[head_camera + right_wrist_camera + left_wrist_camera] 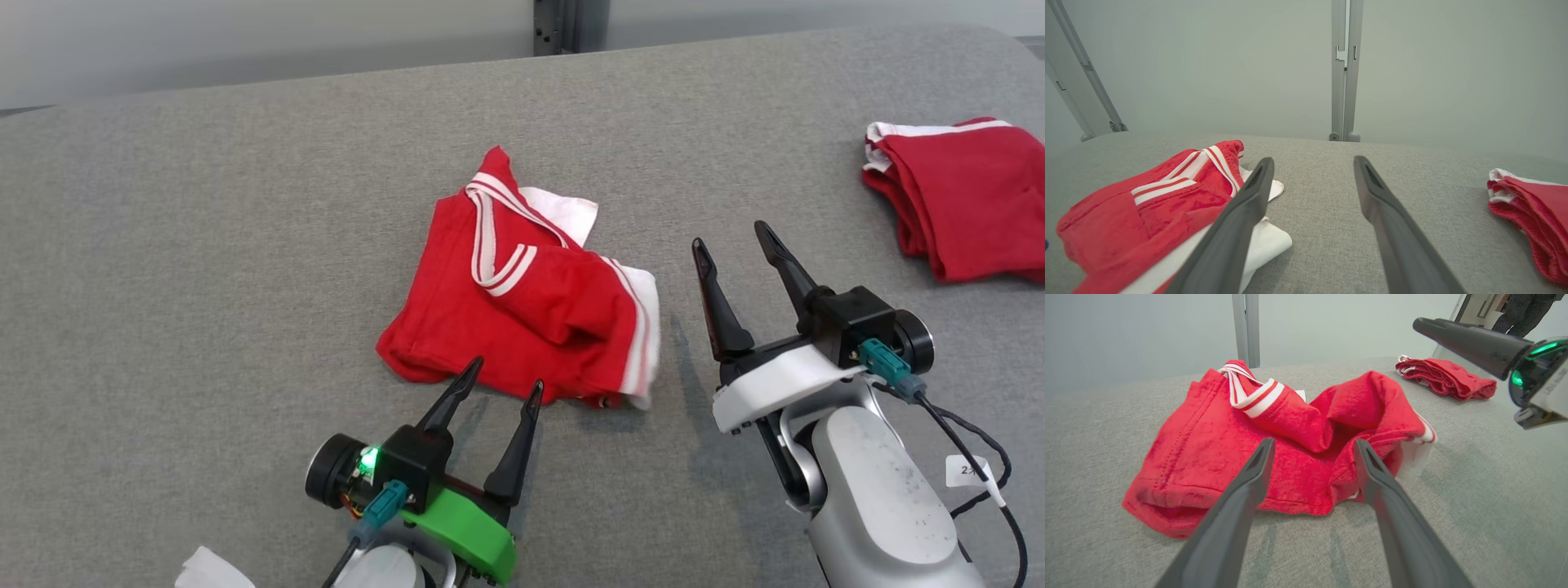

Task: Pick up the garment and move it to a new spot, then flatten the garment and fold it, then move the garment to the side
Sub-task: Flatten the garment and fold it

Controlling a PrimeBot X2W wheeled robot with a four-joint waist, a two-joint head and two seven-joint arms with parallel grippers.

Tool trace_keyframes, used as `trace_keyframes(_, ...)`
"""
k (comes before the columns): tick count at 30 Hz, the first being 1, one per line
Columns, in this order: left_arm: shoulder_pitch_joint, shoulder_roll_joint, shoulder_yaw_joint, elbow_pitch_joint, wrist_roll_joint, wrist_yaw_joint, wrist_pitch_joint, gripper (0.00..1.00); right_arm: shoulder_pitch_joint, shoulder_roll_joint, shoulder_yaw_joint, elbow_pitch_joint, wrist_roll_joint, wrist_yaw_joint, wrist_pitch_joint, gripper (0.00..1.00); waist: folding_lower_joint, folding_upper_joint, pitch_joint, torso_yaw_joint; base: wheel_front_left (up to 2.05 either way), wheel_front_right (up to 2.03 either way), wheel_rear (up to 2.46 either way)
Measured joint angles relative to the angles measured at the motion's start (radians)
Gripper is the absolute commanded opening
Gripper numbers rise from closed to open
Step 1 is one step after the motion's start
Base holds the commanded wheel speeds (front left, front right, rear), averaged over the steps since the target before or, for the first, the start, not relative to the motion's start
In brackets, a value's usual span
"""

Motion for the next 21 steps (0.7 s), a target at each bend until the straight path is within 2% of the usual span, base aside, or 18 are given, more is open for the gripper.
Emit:
trace_keyframes(5,0.059,0.003,0.038,-0.067,0.007,0.006,-0.001,1.00,-0.030,0.000,0.002,0.031,-0.001,0.000,0.002,1.00,0.0000,0.0000,-0.010,0.053,0.00,0.00,0.00)
trace_keyframes(10,0.099,0.004,0.083,-0.109,0.009,0.014,-0.001,1.00,-0.034,0.000,0.011,0.098,0.001,0.000,0.063,1.00,0.0000,0.0000,-0.020,0.087,0.00,0.00,0.00)
trace_keyframes(15,0.124,-0.002,0.142,-0.134,0.016,0.019,-0.001,1.00,-0.063,-0.005,-0.006,0.224,-0.044,0.000,0.137,1.00,0.0000,0.0000,-0.025,0.116,0.00,0.00,0.00)
trace_keyframes(21,0.141,-0.022,0.195,-0.146,0.026,0.014,-0.001,1.00,-0.114,-0.023,-0.005,0.358,-0.043,0.000,0.193,1.00,0.0000,0.0000,-0.018,0.149,0.00,0.00,0.00)
